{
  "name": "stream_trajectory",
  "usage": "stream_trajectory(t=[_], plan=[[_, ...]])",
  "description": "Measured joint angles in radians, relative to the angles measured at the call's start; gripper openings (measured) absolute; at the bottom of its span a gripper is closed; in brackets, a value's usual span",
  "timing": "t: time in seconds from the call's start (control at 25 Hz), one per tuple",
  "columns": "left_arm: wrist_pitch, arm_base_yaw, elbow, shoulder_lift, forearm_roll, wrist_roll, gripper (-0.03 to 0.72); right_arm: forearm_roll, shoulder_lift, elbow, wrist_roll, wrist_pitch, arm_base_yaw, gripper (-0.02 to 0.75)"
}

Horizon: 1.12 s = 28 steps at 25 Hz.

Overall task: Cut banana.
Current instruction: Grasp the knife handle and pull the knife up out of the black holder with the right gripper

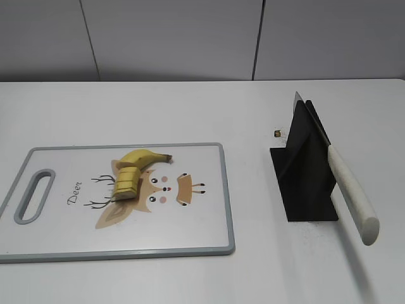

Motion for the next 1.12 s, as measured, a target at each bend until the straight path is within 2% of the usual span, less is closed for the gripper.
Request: stream_trajectory(t=[0.68,0.76,0.96,1.12], plan=[[0.000,0.000,0.000,0.000,0.000,0.000,0.490,0.004,0.000,-0.002,0.000,0.000,0.000,0.508],[0.000,0.000,0.000,0.000,0.000,0.000,0.490,0.010,0.003,-0.014,0.000,0.007,0.000,0.517],[0.000,0.000,0.000,0.000,0.000,0.000,0.490,0.010,0.085,-0.051,0.000,0.086,0.000,0.592],[0.000,0.000,0.000,0.000,0.000,0.000,0.490,0.010,0.188,-0.091,0.000,0.124,0.000,0.605]])
